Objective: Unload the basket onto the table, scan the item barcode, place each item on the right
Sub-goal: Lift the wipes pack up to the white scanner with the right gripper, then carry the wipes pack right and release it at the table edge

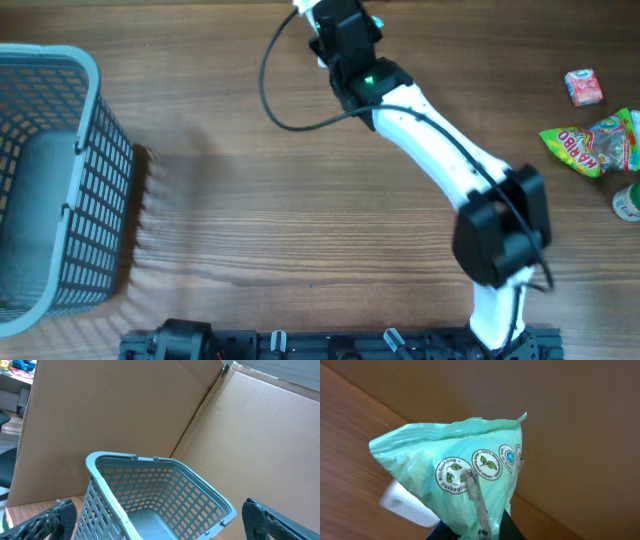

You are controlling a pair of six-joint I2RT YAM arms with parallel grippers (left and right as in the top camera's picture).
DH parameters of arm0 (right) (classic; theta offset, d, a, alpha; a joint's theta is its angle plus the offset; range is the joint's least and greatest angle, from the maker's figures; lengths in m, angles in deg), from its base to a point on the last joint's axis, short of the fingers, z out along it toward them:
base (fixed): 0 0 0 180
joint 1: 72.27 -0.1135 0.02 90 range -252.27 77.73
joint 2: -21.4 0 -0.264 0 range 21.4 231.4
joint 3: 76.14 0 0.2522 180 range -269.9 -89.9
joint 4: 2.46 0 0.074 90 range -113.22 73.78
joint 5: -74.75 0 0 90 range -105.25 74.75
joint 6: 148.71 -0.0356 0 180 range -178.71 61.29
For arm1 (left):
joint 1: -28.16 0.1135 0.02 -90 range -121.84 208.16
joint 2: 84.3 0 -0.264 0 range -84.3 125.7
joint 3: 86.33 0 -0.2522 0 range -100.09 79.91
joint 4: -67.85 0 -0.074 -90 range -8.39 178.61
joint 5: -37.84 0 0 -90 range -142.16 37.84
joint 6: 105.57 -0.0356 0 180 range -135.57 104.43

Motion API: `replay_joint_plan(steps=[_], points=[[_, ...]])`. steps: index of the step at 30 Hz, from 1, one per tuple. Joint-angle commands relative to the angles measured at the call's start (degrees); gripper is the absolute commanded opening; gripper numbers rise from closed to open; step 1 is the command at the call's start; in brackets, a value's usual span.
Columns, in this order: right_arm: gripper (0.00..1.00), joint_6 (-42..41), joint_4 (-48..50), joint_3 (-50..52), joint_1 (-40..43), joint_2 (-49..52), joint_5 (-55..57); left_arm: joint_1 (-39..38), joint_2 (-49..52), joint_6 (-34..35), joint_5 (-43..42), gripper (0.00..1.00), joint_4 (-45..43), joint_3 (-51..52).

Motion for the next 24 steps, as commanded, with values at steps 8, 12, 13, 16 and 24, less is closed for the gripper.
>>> replay_joint_plan(steps=[8,12,13,16,24], points=[[0.04,14.45,10.73,-14.12,2.14,21.88,0.37,-0.26,-0.11,-0.55,-0.09,1.00,-0.11,0.11],[0.04,11.02,9.70,-15.58,2.32,23.23,0.35,-0.26,-0.11,-0.55,-0.09,1.00,-0.11,0.11],[0.04,10.86,9.01,-16.00,2.54,23.23,0.37,-0.26,-0.11,-0.55,-0.07,1.00,-0.11,0.11],[0.04,10.73,4.68,-17.51,3.32,23.23,0.48,-0.26,-0.11,-0.55,-0.09,1.00,-0.11,0.11],[0.04,-7.89,-31.85,-33.55,6.03,17.09,2.32,-0.26,-0.11,-0.55,-0.07,1.00,-0.11,0.09]])
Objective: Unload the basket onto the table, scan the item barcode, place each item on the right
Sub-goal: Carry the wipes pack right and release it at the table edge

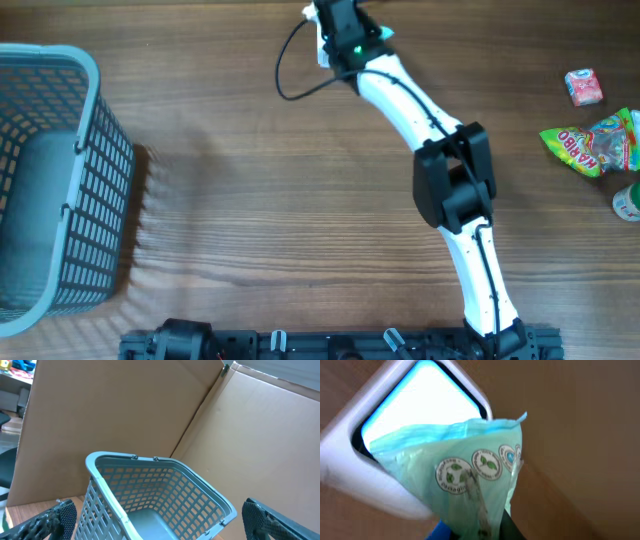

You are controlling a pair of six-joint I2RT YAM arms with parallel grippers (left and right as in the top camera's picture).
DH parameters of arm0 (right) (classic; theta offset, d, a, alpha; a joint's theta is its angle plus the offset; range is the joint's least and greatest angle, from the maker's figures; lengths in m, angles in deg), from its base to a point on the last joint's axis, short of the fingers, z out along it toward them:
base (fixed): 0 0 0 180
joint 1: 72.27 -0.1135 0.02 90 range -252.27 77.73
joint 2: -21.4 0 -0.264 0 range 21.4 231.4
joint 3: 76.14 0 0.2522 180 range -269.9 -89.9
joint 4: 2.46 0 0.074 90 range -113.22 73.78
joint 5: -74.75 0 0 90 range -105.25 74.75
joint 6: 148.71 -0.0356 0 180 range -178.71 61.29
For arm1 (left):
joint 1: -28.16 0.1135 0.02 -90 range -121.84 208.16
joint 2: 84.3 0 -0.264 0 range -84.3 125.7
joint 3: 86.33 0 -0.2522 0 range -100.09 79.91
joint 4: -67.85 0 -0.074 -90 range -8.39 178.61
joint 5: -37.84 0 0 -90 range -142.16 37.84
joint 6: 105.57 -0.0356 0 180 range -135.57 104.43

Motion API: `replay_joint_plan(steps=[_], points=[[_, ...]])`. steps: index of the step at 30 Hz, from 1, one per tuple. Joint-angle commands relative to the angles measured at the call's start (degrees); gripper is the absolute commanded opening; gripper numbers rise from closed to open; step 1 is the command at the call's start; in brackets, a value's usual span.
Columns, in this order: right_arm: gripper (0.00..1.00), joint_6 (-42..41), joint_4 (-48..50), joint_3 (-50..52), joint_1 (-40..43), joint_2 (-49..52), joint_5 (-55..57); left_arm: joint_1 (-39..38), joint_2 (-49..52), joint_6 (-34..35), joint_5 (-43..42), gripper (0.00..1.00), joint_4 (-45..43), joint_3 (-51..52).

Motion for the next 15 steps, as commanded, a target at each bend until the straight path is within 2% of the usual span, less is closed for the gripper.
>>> replay_joint_plan(steps=[1,4,7,11,15], points=[[0.04,-13.49,-13.46,-6.54,2.14,-8.09,1.36,-0.26,-0.11,-0.55,-0.09,1.00,-0.13,0.11],[0.04,-23.06,-26.23,-6.54,7.26,-14.51,0.94,-0.26,-0.11,-0.55,-0.09,1.00,-0.13,0.11],[0.04,-25.05,-34.10,-6.49,17.00,-16.72,-5.03,-0.26,-0.11,-0.55,-0.07,1.00,-0.13,0.11],[0.04,-25.03,-30.80,-1.86,29.16,-14.47,-14.36,-0.26,-0.11,-0.55,-0.09,1.00,-0.13,0.11],[0.04,-25.09,-21.09,4.28,38.14,-10.43,-20.15,-0.26,-0.11,-0.55,-0.09,1.00,-0.13,0.11]])
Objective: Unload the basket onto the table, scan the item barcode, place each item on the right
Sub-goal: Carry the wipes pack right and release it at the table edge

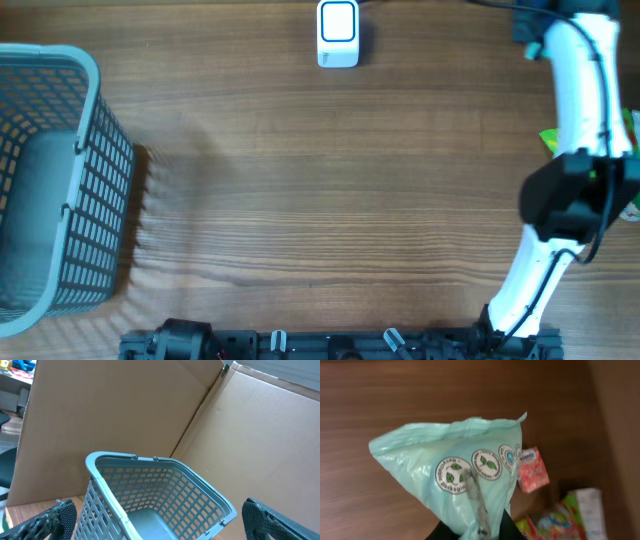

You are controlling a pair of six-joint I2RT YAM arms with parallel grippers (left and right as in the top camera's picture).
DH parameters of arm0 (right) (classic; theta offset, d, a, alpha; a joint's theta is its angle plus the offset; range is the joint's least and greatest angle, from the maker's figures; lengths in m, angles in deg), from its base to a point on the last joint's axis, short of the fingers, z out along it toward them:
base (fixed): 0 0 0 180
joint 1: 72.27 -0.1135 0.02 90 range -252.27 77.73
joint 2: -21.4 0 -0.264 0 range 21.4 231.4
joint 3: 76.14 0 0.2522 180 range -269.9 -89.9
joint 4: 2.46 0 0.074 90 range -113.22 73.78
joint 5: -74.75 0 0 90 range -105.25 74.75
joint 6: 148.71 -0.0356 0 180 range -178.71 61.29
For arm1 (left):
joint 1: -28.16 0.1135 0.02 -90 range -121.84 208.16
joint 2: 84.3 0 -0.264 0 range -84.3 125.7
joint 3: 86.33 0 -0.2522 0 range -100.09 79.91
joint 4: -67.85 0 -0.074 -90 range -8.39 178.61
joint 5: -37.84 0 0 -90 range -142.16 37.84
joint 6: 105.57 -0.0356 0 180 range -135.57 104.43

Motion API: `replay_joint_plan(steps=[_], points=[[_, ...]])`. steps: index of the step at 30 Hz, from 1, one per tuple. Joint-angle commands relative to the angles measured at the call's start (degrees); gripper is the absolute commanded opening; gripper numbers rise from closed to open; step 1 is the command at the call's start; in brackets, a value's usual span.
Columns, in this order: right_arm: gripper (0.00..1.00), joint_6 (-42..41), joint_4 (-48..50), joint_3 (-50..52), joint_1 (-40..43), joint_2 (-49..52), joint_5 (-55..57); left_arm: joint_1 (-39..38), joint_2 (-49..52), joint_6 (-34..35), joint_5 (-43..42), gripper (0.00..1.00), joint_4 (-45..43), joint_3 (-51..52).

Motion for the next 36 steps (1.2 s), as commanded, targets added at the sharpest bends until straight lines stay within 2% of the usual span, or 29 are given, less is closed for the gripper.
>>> replay_joint_plan(steps=[1,5,6,7,8,9,14,17,23,28,36], points=[[0.04,-1.49,5.53,4.72,4.92,5.42,-6.97,-0.26,-0.11,-0.55,-0.09,1.00,-0.13,0.11],[0.04,-1.95,9.07,5.40,9.66,12.74,-10.95,-0.26,-0.11,-0.55,-0.09,1.00,-0.13,0.11],[0.21,-2.91,9.51,5.40,9.88,13.31,-11.85,-0.26,-0.11,-0.55,-0.09,1.00,-0.13,0.11],[0.47,-3.52,9.75,5.40,9.99,13.44,-12.26,-0.26,-0.11,-0.52,-0.09,1.00,-0.13,0.11],[0.94,-3.72,10.21,5.38,9.99,13.46,-12.94,-0.26,-0.11,-0.55,-0.07,1.00,-0.13,0.11],[1.00,-3.89,10.27,4.70,9.99,12.74,-14.34,-0.26,-0.11,-0.55,-0.09,1.00,-0.13,0.11],[1.00,-10.69,9.18,2.93,9.99,4.28,-20.24,-0.26,-0.11,-0.55,-0.09,1.00,-0.13,0.11],[1.00,-16.85,4.28,2.93,9.55,-3.67,-30.21,-0.26,-0.11,-0.55,-0.09,1.00,-0.13,0.11],[1.00,-14.08,-5.81,2.93,5.25,-15.28,-45.33,-0.26,-0.11,-0.55,-0.07,1.00,-0.13,0.11],[1.00,-5.55,-14.29,2.93,-0.92,-29.57,-44.26,-0.26,-0.11,-0.55,-0.07,1.00,-0.13,0.11],[1.00,-5.92,-24.85,2.93,-3.17,-55.01,-40.72,-0.26,-0.11,-0.55,-0.09,1.00,-0.13,0.11]])
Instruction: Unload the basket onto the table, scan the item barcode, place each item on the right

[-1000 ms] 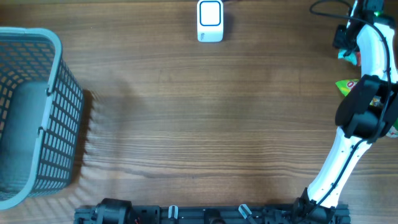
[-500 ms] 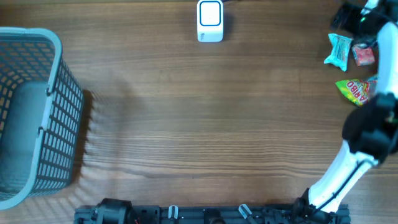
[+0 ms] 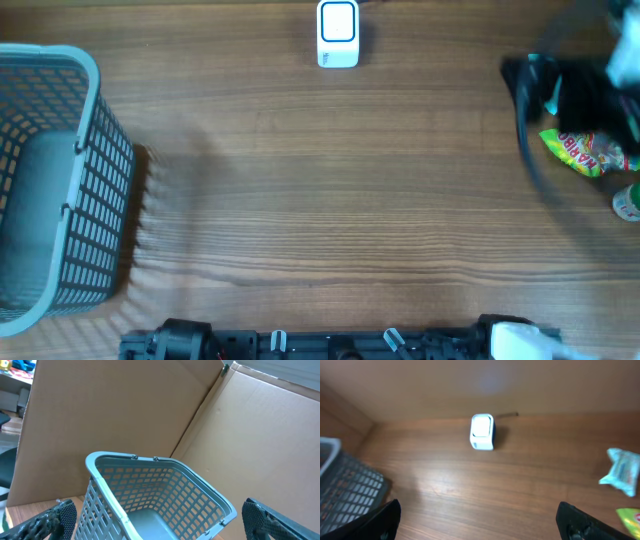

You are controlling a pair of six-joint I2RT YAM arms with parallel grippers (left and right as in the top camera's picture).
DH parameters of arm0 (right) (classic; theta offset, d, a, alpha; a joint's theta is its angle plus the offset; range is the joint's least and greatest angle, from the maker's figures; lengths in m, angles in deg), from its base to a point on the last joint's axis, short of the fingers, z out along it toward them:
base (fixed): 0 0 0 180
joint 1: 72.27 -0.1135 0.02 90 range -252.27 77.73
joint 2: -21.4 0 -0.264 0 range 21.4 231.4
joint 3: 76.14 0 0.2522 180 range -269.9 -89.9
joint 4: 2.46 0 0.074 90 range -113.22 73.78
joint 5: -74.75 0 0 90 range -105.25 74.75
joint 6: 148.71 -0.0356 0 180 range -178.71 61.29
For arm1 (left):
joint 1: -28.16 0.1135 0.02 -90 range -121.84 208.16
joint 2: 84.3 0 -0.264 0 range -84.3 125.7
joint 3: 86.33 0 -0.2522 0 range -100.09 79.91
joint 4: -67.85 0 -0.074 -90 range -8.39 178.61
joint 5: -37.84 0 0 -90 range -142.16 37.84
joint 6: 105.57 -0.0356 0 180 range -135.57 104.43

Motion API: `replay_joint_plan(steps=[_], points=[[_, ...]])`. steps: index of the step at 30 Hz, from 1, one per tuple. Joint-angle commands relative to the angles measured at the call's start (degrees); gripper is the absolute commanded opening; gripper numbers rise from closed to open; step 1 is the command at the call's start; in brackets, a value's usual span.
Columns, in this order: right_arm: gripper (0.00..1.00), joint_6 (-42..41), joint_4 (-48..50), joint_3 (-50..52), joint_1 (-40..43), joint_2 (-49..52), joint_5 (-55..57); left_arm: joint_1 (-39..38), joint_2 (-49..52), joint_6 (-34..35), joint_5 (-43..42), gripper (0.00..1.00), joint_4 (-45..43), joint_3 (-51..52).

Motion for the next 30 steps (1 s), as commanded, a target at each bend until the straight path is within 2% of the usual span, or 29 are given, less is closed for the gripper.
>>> replay_joint_plan(steps=[1,5,10,14,21,26,30], points=[[1.00,1.03,-1.22,-0.57,-0.02,-8.31,1.01,-0.26,-0.11,-0.52,-0.09,1.00,-0.13,0.11],[1.00,1.01,-1.42,-0.57,-0.02,-16.87,1.01,-0.26,-0.11,-0.55,-0.09,1.00,-0.13,0.11],[1.00,2.75,-4.90,-0.31,-0.02,-22.14,1.84,-0.26,-0.11,-0.55,-0.09,1.00,-0.11,0.11],[1.00,2.97,-2.45,4.68,-0.02,-27.34,8.17,-0.26,-0.11,-0.52,-0.07,1.00,-0.13,0.11],[1.00,5.55,19.74,30.49,-0.02,-44.41,8.31,-0.26,-0.11,-0.55,-0.09,1.00,-0.11,0.11],[1.00,5.44,38.12,54.64,-0.04,-57.72,7.76,-0.26,-0.11,-0.55,-0.09,1.00,-0.13,0.11],[1.00,4.09,56.74,75.19,-0.04,-67.23,4.17,-0.26,-0.11,-0.55,-0.09,1.00,-0.13,0.11]])
